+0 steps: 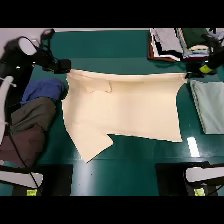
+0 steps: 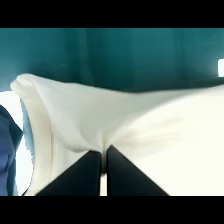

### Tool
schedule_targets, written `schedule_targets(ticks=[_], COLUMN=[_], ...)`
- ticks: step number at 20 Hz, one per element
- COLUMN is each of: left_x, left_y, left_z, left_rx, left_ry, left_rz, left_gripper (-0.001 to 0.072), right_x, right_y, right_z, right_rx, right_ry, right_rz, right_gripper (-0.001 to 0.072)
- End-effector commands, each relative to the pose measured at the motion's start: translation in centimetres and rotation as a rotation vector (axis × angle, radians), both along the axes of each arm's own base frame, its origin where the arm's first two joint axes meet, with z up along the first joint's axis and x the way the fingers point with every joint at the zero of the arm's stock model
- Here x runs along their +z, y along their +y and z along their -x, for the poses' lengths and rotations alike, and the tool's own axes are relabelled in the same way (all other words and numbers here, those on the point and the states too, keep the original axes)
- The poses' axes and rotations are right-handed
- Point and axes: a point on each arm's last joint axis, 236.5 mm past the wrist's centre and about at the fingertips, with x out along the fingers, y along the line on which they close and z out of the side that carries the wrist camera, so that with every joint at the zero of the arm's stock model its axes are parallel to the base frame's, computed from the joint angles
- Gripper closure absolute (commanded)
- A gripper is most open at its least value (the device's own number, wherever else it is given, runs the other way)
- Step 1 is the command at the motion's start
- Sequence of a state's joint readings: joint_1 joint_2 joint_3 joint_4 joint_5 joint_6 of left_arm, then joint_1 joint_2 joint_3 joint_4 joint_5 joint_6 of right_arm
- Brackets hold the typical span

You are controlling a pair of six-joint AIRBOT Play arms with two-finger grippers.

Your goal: Fold the shirts.

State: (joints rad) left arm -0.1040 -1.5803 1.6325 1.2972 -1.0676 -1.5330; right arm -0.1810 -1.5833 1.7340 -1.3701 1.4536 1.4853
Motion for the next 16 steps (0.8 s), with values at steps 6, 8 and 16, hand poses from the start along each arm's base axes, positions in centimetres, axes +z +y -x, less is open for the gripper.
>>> schedule_targets(ticks=[6, 8, 16], left_x=[-5.5, -7.3, -8.5], left_y=[2.2, 2.2, 4.1], left_z=[2.6, 3.5, 7.4], left_rx=[-0.136, -0.133, -0.037], left_ry=[0.172, 0.212, 0.356], left_rz=[-0.073, -0.067, -0.081], left_gripper=[0.0686, 0.0686, 0.0163], right_x=[-6.6, -8.5, -7.8], right_y=[0.5, 1.0, 1.4], right_z=[1.3, 2.6, 4.1], right_rx=[0.017, 0.005, 0.018], right_ry=[0.121, 0.146, 0.181], right_rz=[-0.044, -0.062, -0.073], right_gripper=[0.0692, 0.0691, 0.032])
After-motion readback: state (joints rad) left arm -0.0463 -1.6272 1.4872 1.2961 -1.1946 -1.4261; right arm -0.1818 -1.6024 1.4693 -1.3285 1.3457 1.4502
